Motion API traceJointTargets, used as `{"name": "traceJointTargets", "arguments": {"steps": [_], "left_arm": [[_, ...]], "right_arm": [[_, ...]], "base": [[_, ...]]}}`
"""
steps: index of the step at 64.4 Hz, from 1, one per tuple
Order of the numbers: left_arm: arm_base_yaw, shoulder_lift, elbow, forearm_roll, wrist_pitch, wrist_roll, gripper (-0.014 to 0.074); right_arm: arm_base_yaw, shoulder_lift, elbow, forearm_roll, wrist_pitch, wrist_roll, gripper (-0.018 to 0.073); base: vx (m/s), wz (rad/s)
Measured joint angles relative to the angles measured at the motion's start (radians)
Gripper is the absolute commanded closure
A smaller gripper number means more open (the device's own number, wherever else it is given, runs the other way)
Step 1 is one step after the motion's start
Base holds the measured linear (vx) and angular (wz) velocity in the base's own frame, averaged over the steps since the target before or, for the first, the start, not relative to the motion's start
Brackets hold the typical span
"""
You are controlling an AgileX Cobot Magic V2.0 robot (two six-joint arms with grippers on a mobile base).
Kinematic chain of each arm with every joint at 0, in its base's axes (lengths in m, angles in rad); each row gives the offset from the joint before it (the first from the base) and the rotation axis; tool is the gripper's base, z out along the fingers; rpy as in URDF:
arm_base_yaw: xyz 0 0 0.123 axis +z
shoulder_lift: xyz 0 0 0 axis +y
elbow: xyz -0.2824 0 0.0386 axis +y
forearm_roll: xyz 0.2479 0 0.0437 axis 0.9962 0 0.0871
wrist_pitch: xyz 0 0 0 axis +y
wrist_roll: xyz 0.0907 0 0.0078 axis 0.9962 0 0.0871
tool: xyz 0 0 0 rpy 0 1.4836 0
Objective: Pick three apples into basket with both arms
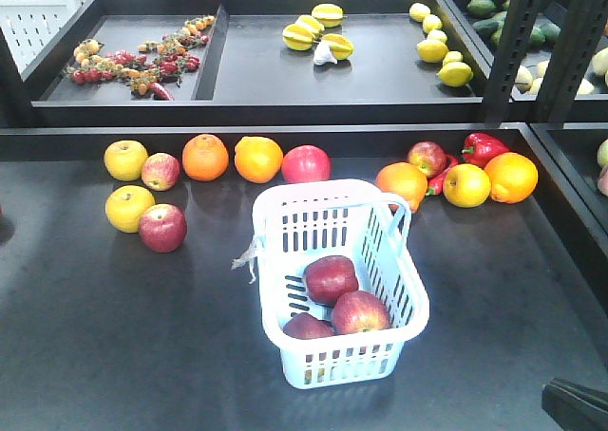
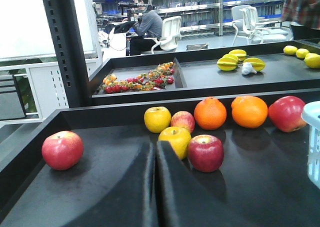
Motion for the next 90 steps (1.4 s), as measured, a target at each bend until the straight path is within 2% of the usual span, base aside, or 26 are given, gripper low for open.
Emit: {"name": "traceJointTargets", "arguments": {"steps": [31,42,54,62,68,78,85,90], "left_arm": [[0.0,0.0,0.0,0.0,0.0,0.0,0.0603],[0.0,0.0,0.0,0.0,0.0,0.0,0.0603],[0.0,0.0,0.0,0.0,0.0,0.0,0.0603],[0.0,0.0,0.0,0.0,0.0,0.0,0.0603],[0.0,0.0,0.0,0.0,0.0,0.0,0.0603],[0.0,0.0,0.0,0.0,0.0,0.0,0.0603],[0.0,0.0,0.0,0.0,0.0,0.0,0.0603],[0.0,0.0,0.0,0.0,0.0,0.0,0.0603]], "right_arm": [[0.0,0.0,0.0,-0.003,0.0,0.0,0.0563],[-0.013,-0.007,0.0,-0.081,0.044,0.005,0.0563],[-0.083,-0.013,0.001,-0.144,0.066,0.012,0.0563],[-0.089,-0.051,0.064,-0.171,0.01,0.022,0.0563],[-0.089,-0.09,0.166,-0.179,-0.081,0.073,0.0563],[-0.089,-0.169,0.336,-0.187,-0.261,0.218,0.0563],[-0.104,-0.226,0.357,-0.234,-0.347,0.337,0.0563],[-0.159,-0.275,0.359,-0.289,-0.385,0.4,0.0563]], "base": [[0.0,0.0],[0.0,0.0],[0.0,0.0],[0.0,0.0],[0.0,0.0],[0.0,0.0],[0.0,0.0],[0.0,0.0]]}}
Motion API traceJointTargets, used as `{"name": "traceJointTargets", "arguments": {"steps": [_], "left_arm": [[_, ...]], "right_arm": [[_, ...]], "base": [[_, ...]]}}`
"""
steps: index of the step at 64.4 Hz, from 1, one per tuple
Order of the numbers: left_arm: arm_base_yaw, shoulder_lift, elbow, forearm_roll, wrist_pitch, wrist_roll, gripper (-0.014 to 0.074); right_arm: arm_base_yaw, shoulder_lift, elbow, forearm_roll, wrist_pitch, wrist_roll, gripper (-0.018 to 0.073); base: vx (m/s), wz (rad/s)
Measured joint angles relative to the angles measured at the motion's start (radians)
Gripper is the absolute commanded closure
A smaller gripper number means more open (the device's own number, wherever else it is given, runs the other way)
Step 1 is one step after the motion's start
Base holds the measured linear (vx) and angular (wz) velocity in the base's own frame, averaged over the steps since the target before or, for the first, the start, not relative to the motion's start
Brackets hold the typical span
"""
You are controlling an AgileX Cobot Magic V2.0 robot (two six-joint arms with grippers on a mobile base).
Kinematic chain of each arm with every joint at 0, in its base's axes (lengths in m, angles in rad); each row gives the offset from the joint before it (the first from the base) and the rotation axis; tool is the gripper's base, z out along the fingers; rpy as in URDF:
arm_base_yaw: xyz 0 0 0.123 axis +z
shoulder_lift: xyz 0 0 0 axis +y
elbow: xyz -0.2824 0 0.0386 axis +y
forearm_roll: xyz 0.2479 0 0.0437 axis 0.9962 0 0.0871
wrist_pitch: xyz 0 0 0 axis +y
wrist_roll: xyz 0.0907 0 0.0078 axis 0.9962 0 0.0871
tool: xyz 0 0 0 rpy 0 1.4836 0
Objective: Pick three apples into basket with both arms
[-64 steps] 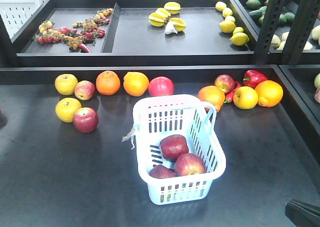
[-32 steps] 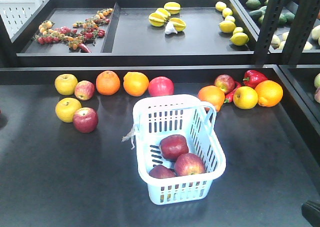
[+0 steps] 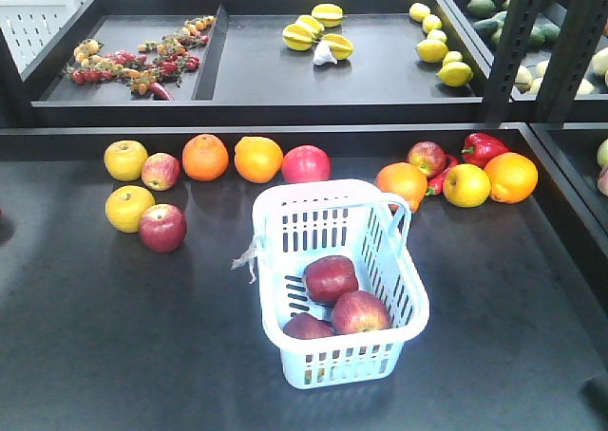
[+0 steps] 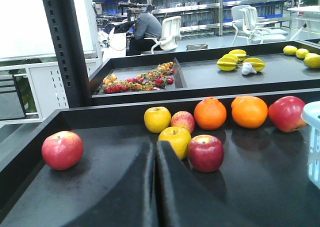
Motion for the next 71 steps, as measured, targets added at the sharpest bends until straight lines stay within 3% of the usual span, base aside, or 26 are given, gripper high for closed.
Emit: {"name": "traceJointTargets", "arguments": {"steps": [9,14,35,71], "left_arm": [[0.0,0.0,0.0,0.0,0.0,0.0,0.0603],[0.0,0.0,0.0,0.0,-0.001,0.0,0.0603],[0.0,0.0,0.0,0.0,-0.001,0.0,0.0603],[0.0,0.0,0.0,0.0,-0.001,0.0,0.0603]], "right_arm": [[-0.113,-0.023,0.0,-0.04,-0.053,0.028,0.0563],[-0.134,-0.023,0.0,-0.045,-0.081,0.028,0.0563],[-0.135,-0.023,0.0,-0.119,-0.222,-0.011,0.0563],[-0.137,-0.023,0.0,-0.131,-0.226,-0.012,0.0563]], "base": [[0.0,0.0],[0.0,0.0],[0.0,0.0],[0.0,0.0]]}}
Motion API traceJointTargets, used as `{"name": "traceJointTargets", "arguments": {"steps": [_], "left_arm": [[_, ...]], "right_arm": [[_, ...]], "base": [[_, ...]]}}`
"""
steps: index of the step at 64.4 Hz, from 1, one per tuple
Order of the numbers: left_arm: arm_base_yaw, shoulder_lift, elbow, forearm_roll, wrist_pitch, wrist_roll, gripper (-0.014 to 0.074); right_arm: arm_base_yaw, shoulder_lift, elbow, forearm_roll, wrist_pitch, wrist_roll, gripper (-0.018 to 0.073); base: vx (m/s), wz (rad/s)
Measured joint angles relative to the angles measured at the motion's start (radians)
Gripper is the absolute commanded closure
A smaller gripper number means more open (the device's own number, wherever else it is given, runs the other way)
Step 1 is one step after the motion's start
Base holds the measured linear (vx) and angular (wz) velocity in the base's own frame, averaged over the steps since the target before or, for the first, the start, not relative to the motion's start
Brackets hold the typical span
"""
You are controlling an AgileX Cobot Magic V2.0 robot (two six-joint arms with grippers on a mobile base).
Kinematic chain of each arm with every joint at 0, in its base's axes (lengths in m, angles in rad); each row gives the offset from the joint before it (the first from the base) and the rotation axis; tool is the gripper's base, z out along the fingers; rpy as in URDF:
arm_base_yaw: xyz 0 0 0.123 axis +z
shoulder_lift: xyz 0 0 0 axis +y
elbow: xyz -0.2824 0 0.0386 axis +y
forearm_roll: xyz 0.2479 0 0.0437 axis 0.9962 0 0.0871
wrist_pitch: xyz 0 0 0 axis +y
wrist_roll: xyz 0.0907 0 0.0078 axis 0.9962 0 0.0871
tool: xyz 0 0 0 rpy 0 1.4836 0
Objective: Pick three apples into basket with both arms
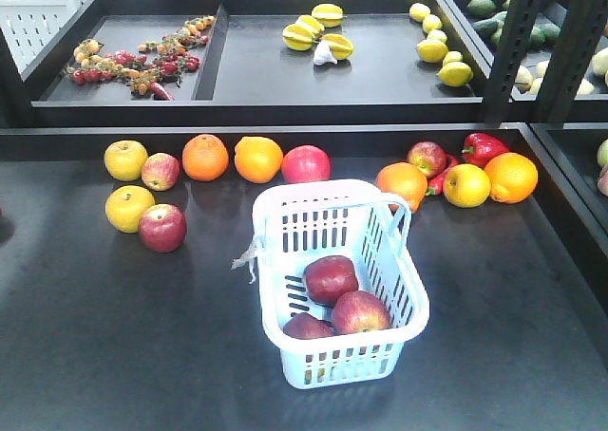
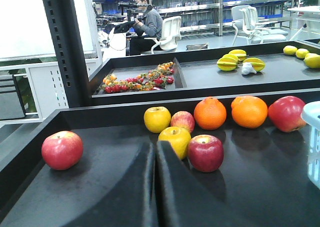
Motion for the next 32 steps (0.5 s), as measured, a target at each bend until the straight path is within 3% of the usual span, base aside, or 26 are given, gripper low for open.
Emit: {"name": "traceJointTargets", "arguments": {"steps": [32], "left_arm": [[0.0,0.0,0.0,0.0,0.0,0.0,0.0603]], "right_arm": [[-0.001,0.0,0.0,0.0,0.0,0.0,0.0563]], "base": [[0.0,0.0]]}}
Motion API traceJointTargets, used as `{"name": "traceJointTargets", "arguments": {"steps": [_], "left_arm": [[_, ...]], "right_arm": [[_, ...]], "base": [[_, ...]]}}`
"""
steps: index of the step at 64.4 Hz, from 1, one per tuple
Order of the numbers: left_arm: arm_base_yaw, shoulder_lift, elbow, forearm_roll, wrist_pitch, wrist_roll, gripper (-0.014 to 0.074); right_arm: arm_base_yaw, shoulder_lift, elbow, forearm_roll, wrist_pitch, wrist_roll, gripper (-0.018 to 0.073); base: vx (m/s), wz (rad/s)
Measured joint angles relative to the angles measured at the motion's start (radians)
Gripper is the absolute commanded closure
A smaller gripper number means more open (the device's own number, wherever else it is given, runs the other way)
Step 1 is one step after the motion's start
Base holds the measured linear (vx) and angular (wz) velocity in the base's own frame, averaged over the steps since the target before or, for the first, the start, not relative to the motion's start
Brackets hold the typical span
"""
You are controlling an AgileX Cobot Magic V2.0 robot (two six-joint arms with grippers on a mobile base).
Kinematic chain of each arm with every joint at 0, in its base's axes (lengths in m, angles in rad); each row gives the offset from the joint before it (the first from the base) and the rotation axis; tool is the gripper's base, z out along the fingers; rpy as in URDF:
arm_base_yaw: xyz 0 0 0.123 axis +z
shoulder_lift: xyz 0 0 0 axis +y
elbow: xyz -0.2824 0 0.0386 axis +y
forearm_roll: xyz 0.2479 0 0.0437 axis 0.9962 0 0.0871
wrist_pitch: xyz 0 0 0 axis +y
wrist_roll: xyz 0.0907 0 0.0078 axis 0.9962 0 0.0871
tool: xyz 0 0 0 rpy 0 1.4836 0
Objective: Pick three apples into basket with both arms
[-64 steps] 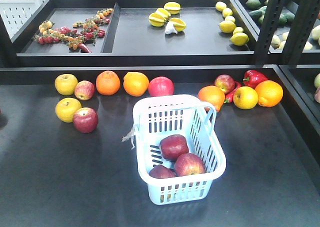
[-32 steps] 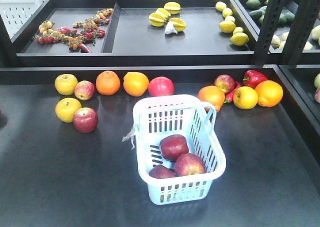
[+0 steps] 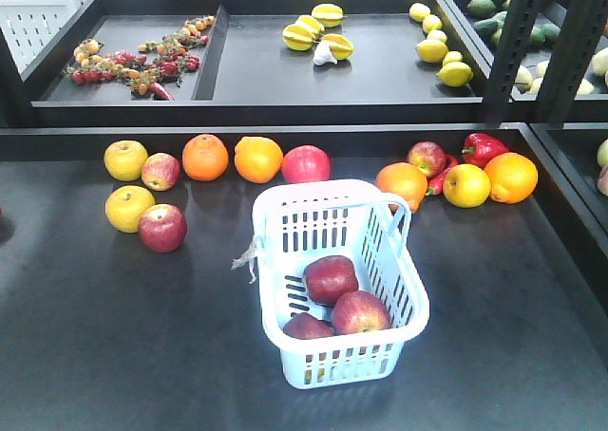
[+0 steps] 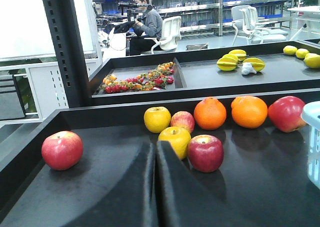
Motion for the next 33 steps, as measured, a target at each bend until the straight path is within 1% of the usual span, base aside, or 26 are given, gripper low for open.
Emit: {"name": "traceJointTargets", "arguments": {"steps": [33], "left_arm": [[0.0,0.0,0.0,0.0,0.0,-0.001,0.0603]], "right_arm": [[0.0,0.0,0.0,0.0,-0.001,-0.001,0.0563]], "base": [[0.0,0.0]]}}
